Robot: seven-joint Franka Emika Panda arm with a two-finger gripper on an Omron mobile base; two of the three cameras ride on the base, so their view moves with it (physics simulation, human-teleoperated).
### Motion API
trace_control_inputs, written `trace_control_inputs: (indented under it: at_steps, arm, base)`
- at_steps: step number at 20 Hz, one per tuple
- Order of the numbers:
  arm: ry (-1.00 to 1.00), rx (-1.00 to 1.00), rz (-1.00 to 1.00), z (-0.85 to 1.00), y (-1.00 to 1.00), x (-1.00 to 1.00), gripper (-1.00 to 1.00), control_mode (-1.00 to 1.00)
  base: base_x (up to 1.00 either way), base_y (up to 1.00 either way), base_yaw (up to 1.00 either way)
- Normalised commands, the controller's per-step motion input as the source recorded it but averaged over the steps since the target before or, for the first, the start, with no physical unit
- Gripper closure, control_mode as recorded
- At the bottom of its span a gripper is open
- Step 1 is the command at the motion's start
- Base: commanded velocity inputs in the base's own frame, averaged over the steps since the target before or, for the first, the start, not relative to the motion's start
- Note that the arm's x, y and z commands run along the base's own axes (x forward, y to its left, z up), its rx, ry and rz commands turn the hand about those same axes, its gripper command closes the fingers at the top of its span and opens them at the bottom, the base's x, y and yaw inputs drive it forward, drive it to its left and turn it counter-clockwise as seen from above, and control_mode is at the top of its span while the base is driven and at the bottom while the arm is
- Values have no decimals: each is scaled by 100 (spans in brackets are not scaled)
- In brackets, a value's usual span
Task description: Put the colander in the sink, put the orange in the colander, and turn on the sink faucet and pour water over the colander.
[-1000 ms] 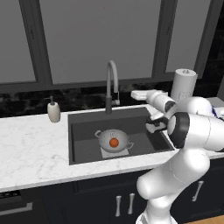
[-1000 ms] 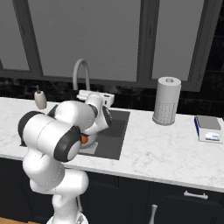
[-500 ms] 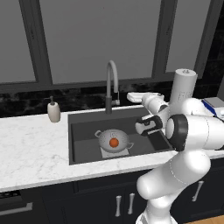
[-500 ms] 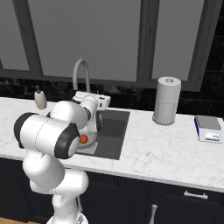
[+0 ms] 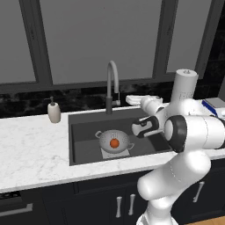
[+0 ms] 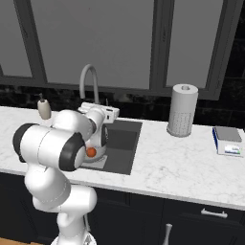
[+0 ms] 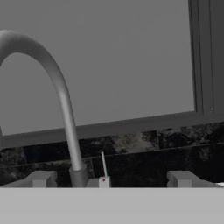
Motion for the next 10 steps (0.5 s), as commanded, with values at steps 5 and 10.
trace_control_inputs:
  at_steps: [5,10]
  arm:
    - [-6,0,2,-28,0,29,-100,-100]
    - [-7,0,3,-48,0,20,-100,-100]
  base:
    - [0,0,0]
    - [0,0,0]
